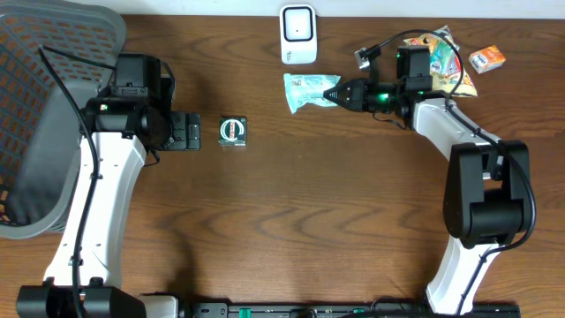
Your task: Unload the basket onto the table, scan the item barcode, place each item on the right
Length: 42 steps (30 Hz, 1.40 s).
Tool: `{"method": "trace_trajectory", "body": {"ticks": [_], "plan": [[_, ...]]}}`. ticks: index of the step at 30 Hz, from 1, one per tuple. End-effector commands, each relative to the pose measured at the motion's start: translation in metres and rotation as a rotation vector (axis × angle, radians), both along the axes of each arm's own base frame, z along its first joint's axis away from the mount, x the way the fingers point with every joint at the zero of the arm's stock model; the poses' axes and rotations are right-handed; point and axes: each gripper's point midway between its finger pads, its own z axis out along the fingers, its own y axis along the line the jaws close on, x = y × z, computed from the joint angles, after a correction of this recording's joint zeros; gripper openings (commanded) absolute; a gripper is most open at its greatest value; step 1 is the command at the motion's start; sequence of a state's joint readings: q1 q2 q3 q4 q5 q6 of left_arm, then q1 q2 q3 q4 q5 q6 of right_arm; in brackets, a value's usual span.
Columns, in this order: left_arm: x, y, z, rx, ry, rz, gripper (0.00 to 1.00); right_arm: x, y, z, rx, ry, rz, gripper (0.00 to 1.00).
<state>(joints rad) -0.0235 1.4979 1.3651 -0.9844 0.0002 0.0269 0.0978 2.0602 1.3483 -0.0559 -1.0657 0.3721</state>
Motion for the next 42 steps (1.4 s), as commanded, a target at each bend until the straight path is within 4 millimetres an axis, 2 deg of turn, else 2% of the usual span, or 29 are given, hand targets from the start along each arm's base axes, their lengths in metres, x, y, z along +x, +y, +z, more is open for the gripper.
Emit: {"method": "trace_trajectory", "body": {"ticks": [1, 5, 9, 14, 18, 20, 24, 28, 38, 42], "plan": [[-0.001, 0.001, -0.004, 0.011, 0.013, -0.003, 0.98, -0.013, 0.014, 0.038, 0.127, -0.072, 0.128, 0.01], [-0.001, 0.001, -0.004, 0.011, 0.013, -0.003, 0.98, 0.010, 0.006, 0.047, 0.096, -0.100, 0.016, 0.01], [-0.001, 0.001, -0.004, 0.011, 0.013, -0.003, 0.98, 0.019, 0.004, 0.064, 0.063, -0.174, -0.038, 0.01], [-0.001, 0.001, -0.004, 0.011, 0.013, -0.003, 0.98, 0.022, 0.004, 0.089, 0.011, -0.263, -0.097, 0.01], [-0.001, 0.001, -0.004, 0.011, 0.013, -0.003, 0.98, 0.015, 0.007, 0.111, -0.032, -0.342, -0.101, 0.01], [-0.001, 0.001, -0.004, 0.011, 0.013, -0.003, 0.97, 0.013, 0.006, 0.116, -0.068, -0.361, -0.119, 0.01], [-0.001, 0.001, -0.004, 0.011, 0.013, -0.003, 0.98, 0.005, 0.002, 0.114, -0.189, -0.391, -0.143, 0.01], [-0.001, 0.001, -0.004, 0.011, 0.013, -0.003, 0.97, -0.004, 0.009, 0.112, -0.216, -0.410, -0.105, 0.01], [-0.001, 0.001, -0.004, 0.011, 0.013, -0.003, 0.98, -0.002, 0.004, 0.103, -0.256, -0.387, -0.128, 0.01], [-0.001, 0.001, -0.004, 0.011, 0.013, -0.003, 0.98, 0.000, -0.004, 0.093, -0.304, -0.353, -0.159, 0.01]]}}
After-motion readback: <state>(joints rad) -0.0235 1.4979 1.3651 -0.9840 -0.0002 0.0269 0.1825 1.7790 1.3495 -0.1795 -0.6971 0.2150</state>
